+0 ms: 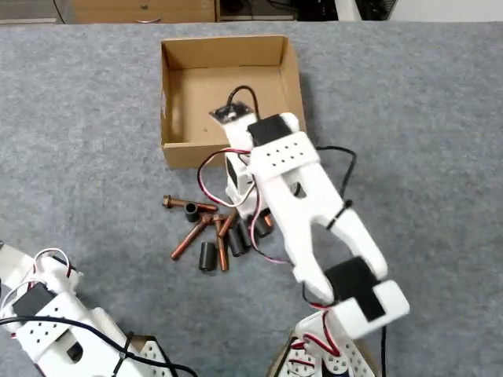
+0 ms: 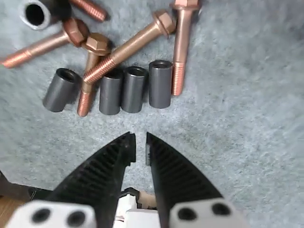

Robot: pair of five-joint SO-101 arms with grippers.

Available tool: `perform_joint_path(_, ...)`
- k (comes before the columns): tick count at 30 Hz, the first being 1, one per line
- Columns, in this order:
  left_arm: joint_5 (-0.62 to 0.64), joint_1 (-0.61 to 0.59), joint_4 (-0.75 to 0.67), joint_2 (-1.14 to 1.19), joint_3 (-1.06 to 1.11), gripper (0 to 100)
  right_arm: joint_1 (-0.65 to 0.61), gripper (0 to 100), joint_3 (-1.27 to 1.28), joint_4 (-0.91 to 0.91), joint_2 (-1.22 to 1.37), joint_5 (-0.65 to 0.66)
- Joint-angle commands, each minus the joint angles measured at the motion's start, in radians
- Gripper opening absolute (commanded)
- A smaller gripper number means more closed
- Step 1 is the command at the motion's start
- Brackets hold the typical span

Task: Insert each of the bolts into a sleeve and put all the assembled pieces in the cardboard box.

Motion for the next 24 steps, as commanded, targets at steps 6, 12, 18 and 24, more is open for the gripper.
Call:
perform_joint_path(6,-0.006,-0.002,-0.074,0.001,0.028,2,-0.013,5.5,0.024,-0.026,0.033,0.043)
perform_joint_path(12,-0.006,-0.002,-0.074,0.001,0.028,2,-0.008,5.5,0.067,-0.089,0.038,0.055)
perform_joint_path(18,-0.006,-0.002,-0.074,0.001,0.028,2,-0.012,5.6,0.117,-0.172,0.039,0.058)
perform_joint_path(24,-0.003,-0.002,-0.074,0.001,0.028,2,-0.008,17.2,0.130,-0.190,0.039,0.060)
